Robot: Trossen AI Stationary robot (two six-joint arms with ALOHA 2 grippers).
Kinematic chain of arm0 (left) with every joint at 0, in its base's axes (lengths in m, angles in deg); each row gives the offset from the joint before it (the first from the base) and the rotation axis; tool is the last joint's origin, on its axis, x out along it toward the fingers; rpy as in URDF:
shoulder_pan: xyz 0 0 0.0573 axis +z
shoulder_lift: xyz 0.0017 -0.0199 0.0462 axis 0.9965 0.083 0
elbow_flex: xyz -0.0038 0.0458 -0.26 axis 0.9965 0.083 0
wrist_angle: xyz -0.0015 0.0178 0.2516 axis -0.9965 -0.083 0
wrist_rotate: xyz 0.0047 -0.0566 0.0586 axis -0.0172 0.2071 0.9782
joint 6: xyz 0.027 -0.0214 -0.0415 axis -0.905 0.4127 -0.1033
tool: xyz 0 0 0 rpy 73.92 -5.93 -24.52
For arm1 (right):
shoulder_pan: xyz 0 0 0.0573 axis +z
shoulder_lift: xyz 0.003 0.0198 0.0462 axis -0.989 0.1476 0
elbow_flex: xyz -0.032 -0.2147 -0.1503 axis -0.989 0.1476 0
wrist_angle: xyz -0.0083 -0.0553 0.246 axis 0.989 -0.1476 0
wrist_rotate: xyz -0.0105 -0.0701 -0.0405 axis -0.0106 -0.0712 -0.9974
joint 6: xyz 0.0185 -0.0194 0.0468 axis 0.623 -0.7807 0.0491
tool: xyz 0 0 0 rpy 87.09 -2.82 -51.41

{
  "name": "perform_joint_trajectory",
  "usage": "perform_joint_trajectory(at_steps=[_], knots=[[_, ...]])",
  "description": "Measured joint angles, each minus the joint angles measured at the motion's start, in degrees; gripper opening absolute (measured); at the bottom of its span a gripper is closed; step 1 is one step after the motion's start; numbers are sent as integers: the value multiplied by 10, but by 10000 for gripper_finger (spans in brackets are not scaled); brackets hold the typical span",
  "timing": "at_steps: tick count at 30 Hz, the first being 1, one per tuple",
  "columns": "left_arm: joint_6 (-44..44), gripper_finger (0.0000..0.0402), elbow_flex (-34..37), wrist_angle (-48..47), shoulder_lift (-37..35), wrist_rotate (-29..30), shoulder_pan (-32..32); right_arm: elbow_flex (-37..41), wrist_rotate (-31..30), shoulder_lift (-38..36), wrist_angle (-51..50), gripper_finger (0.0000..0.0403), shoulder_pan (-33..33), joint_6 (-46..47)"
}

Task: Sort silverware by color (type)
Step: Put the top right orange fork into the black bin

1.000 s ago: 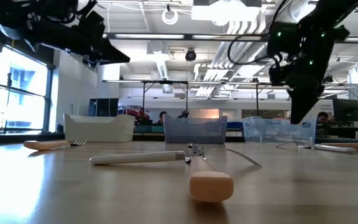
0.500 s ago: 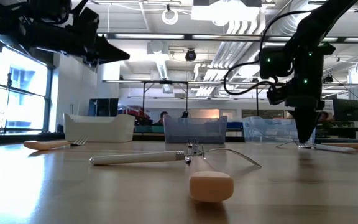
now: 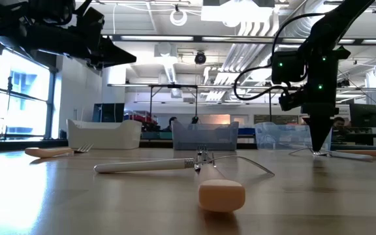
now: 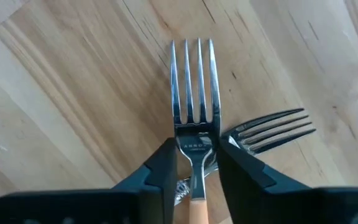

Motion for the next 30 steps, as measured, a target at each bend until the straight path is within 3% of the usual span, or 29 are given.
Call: perform_joint_trajectory(at_steps=[5, 13, 16, 30], knots=[[0, 0, 0, 0, 0, 0, -7, 0, 1, 0, 0, 85, 0, 0], [0, 0, 0, 0, 0, 0, -10, 0, -21, 0, 2, 159, 0, -10], [-1, 0, 0, 0, 0, 0, -10, 0, -21, 0, 4, 170, 0, -27], [0, 0, 0, 0, 0, 0, -10, 0, -10, 0, 17, 85, 0, -39]])
